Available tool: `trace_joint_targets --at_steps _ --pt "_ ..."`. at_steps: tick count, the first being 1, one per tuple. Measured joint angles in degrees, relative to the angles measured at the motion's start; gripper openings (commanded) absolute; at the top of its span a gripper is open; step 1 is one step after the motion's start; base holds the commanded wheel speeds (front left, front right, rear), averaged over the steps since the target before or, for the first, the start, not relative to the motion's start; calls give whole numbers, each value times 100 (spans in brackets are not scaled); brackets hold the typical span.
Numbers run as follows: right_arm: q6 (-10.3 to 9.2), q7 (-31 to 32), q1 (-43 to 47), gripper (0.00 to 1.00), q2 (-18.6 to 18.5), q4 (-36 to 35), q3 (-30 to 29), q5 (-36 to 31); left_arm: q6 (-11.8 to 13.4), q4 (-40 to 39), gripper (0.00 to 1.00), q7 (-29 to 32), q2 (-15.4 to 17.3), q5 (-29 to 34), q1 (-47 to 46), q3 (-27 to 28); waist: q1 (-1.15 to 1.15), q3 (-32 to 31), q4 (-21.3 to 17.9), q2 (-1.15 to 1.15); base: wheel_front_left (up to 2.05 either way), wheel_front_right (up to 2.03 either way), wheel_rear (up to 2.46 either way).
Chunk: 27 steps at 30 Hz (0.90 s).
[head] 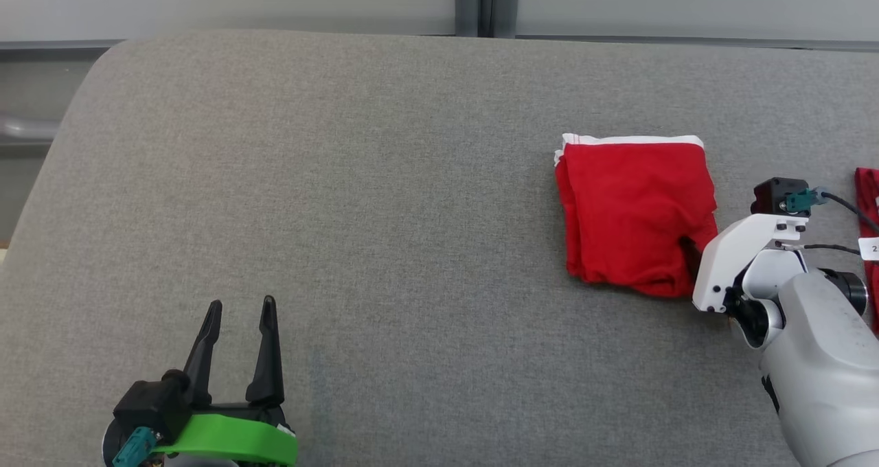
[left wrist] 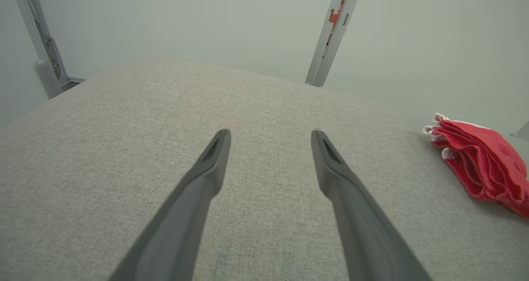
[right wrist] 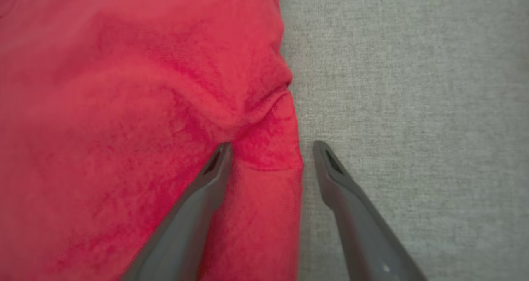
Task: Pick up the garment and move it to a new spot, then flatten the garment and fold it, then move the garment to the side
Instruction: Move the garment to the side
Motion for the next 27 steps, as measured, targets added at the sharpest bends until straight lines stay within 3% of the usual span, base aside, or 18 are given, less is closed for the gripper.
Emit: trace_joint_targets --at_steps 2,3,5,12,18,27 --pt "0 67 -85 100 -21 172 33 -19 0 -2 100 0 0 -18 -3 -7 0 73 62 0 0 0 0" --pt "0 131 -115 84 -24 219 90 -22 0 -4 100 0 0 -20 -7 -9 0 97 83 0 0 0 0" --pt "0 200 -196 0 -97 244 267 -40 0 -14 100 0 0 -25 -16 0 0 150 115 0 0 0 0" --pt "9 236 -364 0 -450 -51 1447 -314 0 -107 100 0 1 -109 -19 88 0 185 -66 0 0 0 0" --pt "7 246 -673 0 -950 -913 2398 -261 0 -256 100 0 -3 -238 -83 254 0 181 -452 0 0 0 0" --pt "7 631 -937 0 -1679 -2360 3073 253 0 -323 100 0 -1 -159 -214 434 0 270 -1298 0 0 0 0"
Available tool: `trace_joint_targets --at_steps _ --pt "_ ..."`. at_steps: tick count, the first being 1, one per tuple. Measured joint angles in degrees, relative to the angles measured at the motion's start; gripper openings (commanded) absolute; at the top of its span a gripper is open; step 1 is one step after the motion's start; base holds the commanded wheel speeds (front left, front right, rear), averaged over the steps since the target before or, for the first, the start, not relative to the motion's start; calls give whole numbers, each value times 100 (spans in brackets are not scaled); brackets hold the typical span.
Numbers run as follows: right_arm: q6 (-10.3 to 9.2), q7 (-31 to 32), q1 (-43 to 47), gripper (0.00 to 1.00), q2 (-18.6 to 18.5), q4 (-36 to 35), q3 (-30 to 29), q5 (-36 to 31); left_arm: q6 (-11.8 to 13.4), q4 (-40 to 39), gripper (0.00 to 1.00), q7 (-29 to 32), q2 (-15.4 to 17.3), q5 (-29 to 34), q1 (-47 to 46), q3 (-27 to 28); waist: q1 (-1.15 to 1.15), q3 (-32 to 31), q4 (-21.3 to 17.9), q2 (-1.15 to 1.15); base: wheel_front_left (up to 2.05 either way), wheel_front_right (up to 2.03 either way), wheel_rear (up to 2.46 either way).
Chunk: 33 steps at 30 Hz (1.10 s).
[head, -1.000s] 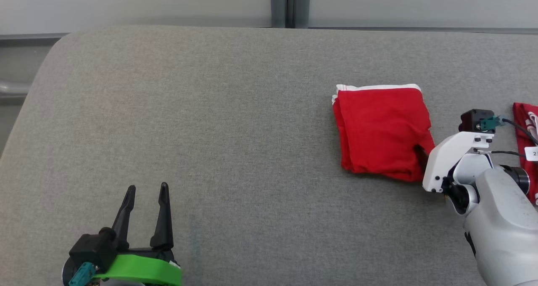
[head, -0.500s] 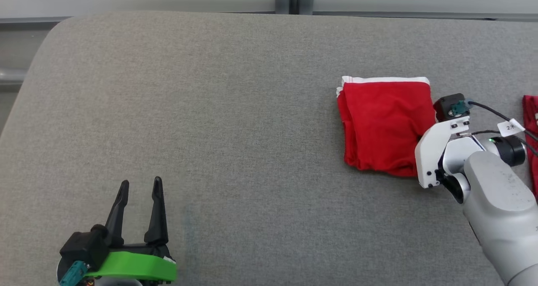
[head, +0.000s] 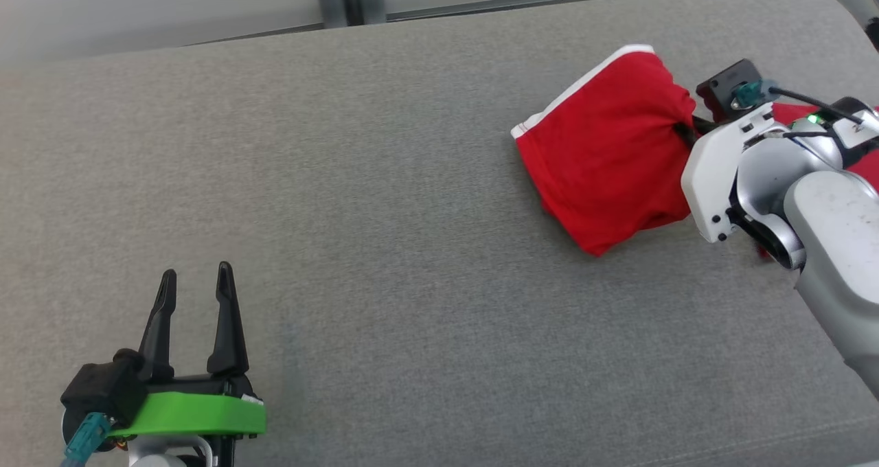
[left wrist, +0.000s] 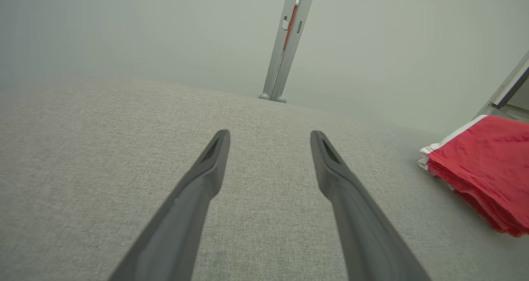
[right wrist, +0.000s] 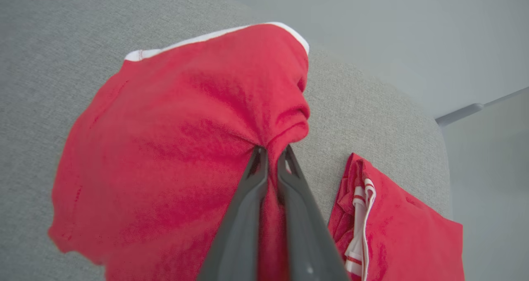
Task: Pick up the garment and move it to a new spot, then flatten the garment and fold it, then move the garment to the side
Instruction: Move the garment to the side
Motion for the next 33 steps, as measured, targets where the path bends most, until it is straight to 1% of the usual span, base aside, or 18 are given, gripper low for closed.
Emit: trace_joint_targets --at_steps 4,7,10,13,15,16,21,23,25,29,31,33 --pt "-1 -10 -32 0 -172 -175 -99 101 0 -37 100 0 1 164 -97 -23 0 70 -439 0 0 0 0" --pt "0 -135 -82 0 -207 -102 -231 37 0 -64 100 0 -4 304 -235 -68 0 151 -755 0 0 0 0" --pt "0 -391 -90 0 -113 166 -464 -11 0 -90 100 0 -3 408 -327 -7 0 265 -1044 0 0 0 0" --pt "0 -706 -119 0 -88 523 -762 -243 0 -123 100 0 65 528 -445 -103 0 437 -1261 0 0 0 0" --pt "0 -978 -172 0 -75 833 -1141 -419 0 -143 100 0 160 532 -553 -187 0 588 -1362 0 0 0 0" --pt "-1 -1124 -202 0 -45 1102 -1437 -581 0 -176 100 0 208 533 -607 -215 0 727 -1417 0 0 0 0" --pt "-1 -1535 -204 0 19 1692 -2310 -1060 0 -203 100 0 369 577 -634 -225 0 1087 -1404 0 0 0 0" --pt "0 -1660 -203 0 54 1857 -2514 -1289 0 -218 100 0 372 582 -644 -231 1 1175 -1336 0 0 0 0" --pt "0 -1914 -215 0 86 1972 -2782 -1507 0 -231 100 0 405 591 -644 -247 1 1242 -1226 0 0 0 0" --pt "0 -2407 -298 0 -12 2121 -3184 -2167 0 -259 100 0 437 590 -649 -298 0 1315 -968 0 0 0 0" --pt "0 -2553 -327 0 -22 2193 -3362 -2484 0 -270 100 0 438 587 -650 -327 1 1338 -846 0 0 0 0" --pt "0 -2569 -323 0 21 2332 -3528 -2750 0 -271 100 0 438 579 -650 -337 1 1354 -737 0 0 0 0"
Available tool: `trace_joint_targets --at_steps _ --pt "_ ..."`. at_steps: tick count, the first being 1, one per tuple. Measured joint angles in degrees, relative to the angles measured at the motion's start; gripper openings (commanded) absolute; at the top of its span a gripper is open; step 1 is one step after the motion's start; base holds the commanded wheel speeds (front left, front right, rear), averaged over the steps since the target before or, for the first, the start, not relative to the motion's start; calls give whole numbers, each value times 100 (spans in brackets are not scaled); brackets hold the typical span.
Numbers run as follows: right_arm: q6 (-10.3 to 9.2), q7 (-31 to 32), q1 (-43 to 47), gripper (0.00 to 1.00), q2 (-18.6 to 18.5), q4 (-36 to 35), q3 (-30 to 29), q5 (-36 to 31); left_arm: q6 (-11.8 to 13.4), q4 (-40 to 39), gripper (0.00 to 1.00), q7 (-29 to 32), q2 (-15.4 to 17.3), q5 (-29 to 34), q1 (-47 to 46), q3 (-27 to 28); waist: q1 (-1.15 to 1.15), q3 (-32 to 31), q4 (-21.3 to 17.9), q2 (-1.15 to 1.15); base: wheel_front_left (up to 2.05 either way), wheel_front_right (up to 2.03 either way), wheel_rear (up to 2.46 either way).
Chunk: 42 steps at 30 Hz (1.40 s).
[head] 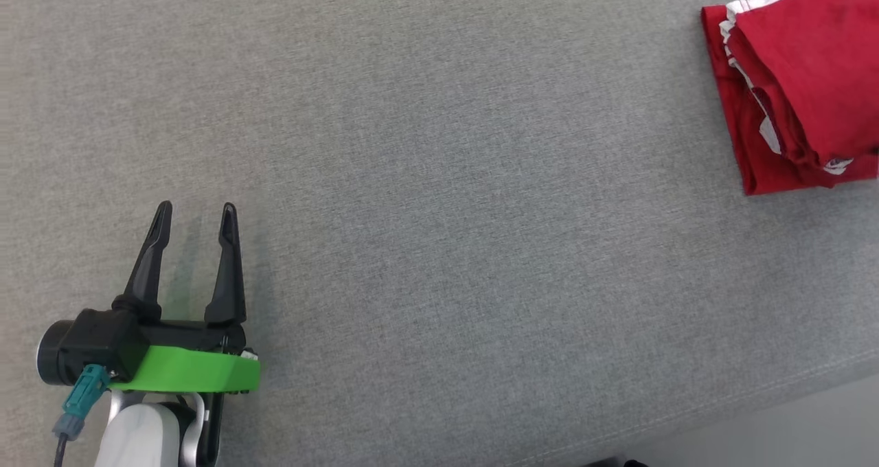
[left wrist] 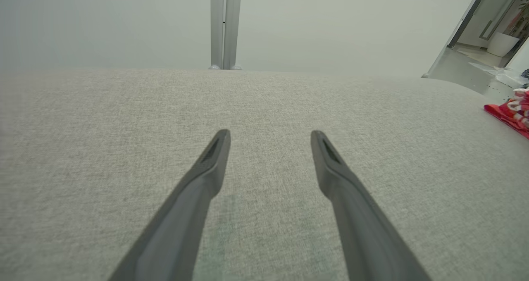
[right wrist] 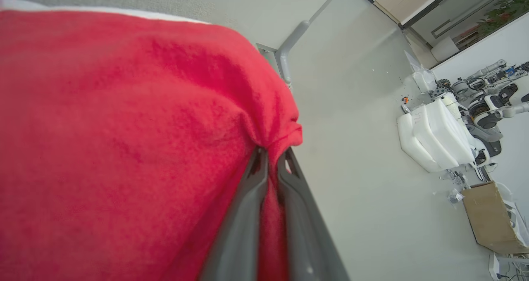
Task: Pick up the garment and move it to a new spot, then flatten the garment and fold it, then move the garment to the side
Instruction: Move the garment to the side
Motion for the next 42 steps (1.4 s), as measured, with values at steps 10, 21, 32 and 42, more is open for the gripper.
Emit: trace_joint_targets --at_steps 10,21,32,42 --pt "0 -682 225 100 505 -233 -988 -709 0 47 100 0 -116 33 90 -3 0 -277 234 0 0 0 0" --pt "-1 -1402 1808 100 1462 -2030 -580 679 0 96 100 0 -333 -94 599 123 -1 -1188 393 0 0 0 0" --pt "-1 -1425 3700 100 2192 -3465 -112 1324 0 546 100 0 -422 -56 854 360 -1 -2003 725 0 0 0 0" --pt "-1 -1426 4295 100 2438 -3407 194 1448 34 893 100 0 -427 -36 1051 647 -1 -2509 1042 0 0 0 0"
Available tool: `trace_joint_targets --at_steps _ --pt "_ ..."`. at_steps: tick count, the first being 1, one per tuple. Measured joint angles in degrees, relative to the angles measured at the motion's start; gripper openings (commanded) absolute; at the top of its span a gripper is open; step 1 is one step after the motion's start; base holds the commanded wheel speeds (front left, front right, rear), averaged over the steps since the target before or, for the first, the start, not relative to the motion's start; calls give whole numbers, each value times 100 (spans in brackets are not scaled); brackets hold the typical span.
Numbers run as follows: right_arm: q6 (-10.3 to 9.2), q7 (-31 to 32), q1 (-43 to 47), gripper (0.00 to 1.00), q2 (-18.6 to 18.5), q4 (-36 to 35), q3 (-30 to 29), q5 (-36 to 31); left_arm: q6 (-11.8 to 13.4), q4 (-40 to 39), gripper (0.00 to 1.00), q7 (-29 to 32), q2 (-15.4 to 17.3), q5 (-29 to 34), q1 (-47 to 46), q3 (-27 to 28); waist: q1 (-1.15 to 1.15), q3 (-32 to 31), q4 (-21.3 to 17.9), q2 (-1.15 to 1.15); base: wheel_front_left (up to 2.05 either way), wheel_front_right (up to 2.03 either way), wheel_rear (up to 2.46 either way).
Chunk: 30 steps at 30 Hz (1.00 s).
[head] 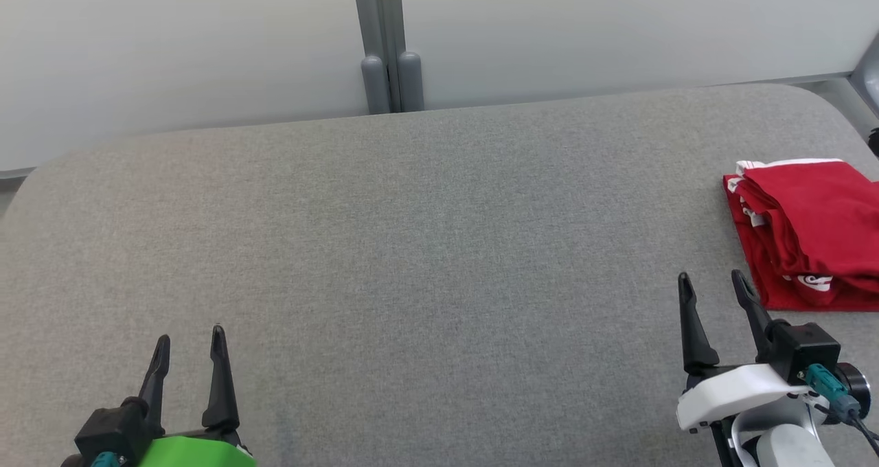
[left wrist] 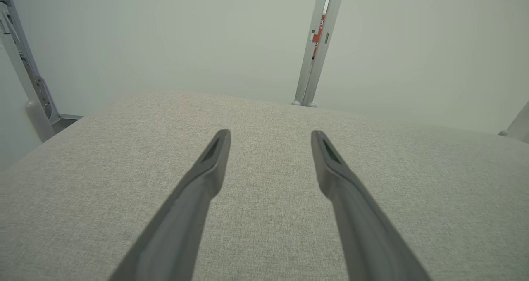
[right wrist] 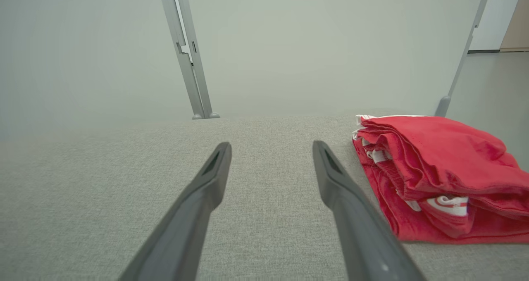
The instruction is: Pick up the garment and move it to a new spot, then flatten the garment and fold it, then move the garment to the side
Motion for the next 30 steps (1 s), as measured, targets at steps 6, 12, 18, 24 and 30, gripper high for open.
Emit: trace_joint_targets --at_steps 6,12,18,24,30 --pt "0 0 141 100 18 243 4 -32 1 57 100 0 -1 -4 90 15 0 -116 98 0 0 0 0" --pt "0 0 162 100 20 356 23 -37 1 -13 100 0 -1 22 148 2 0 -102 73 0 0 0 0" --pt "0 0 134 100 21 378 18 -27 0 -40 100 0 -1 23 148 -40 0 -85 34 0 0 0 0" --pt "0 1 110 100 21 358 18 -31 -2 -40 100 0 -1 23 146 -59 0 -94 41 0 0 0 0" --pt "0 0 110 100 21 335 53 -31 -5 -43 100 0 -1 1 146 -77 0 -100 59 0 0 0 0"
